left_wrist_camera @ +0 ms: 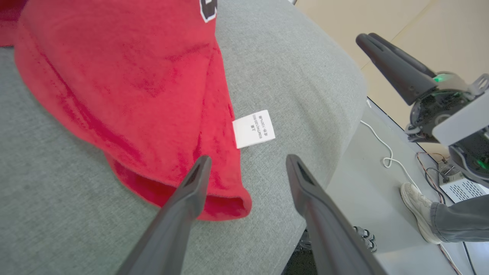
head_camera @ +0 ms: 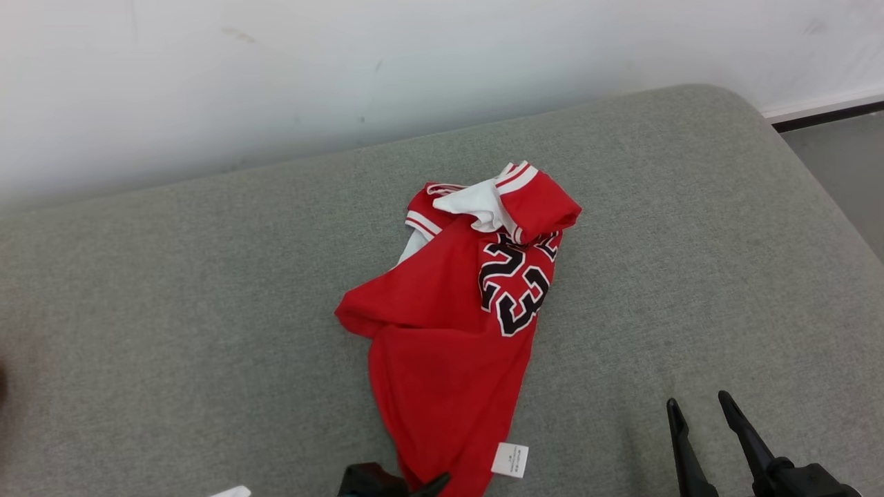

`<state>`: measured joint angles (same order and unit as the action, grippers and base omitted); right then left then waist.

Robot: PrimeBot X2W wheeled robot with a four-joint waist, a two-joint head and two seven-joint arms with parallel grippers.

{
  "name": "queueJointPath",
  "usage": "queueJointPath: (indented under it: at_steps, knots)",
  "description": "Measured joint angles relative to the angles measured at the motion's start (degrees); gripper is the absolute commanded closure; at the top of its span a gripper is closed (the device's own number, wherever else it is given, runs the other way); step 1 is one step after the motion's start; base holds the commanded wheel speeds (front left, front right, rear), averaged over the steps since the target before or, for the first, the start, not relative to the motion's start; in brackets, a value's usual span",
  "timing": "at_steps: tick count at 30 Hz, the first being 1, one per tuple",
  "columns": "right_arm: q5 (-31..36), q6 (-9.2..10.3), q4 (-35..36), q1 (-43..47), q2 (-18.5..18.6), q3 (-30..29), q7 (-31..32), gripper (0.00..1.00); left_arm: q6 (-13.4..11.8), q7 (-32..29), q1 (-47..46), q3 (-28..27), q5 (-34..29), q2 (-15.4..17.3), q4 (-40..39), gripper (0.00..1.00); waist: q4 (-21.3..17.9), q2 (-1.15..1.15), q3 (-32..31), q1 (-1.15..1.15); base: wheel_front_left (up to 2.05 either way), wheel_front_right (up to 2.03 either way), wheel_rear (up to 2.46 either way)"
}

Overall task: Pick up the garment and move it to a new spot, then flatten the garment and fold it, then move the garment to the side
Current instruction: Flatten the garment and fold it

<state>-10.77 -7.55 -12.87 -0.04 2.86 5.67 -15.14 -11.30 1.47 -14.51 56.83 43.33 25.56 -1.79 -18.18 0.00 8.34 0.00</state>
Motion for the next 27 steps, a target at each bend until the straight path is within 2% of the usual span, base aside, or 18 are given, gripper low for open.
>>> queueJointPath:
  at_steps: [9, 19, 20, 21, 22, 27]
  knots:
    - [-0.1, 0.0, 0.0, -0.7, 0.0, 0.4, 0.0, 0.0, 0.7, -2.1, -3.0, 3.4, -3.7, -0.7, 3.8, 0.0, -1.1, 0.0, 1.2, 0.0, 0.0, 0.0, 0.0]
    - [-1.9, 0.0, 0.0, -1.0, 0.0, 0.4, 0.0, 0.0, 1.3, -2.8, -6.5, 6.8, -8.6, -1.9, 14.4, 0.0, -1.9, 0.0, 2.4, 0.0, 0.0, 0.0, 0.0]
    - [-1.9, 0.0, 0.1, -1.0, 0.0, 0.4, 0.0, 0.0, 1.2, -2.1, -6.5, 6.5, -8.6, -2.2, 15.1, 0.13, -1.9, 0.0, 2.4, 0.0, 0.0, 0.0, 0.0]
    - [-1.9, 0.0, 0.1, -1.1, 0.0, 0.4, 0.0, 0.0, 0.8, -1.4, -6.5, 6.2, -8.6, -2.7, 15.9, 0.85, -1.8, 0.0, 2.4, 0.0, 0.0, 0.0, 0.0]
    - [-1.9, 0.0, 0.1, -1.1, 0.0, 0.4, 0.0, 0.0, 0.6, -0.7, -6.4, 5.7, -8.4, -3.1, 16.5, 1.0, -1.8, 0.0, 2.4, 0.0, 0.0, 0.0, 0.0]
    - [-1.5, 0.0, 0.1, -0.7, 0.0, -0.4, 0.0, 0.0, 0.1, 1.3, -5.4, 2.5, -5.3, -2.7, 16.7, 1.0, -1.1, 0.0, 1.8, 0.0, 0.0, 0.0, 0.0]
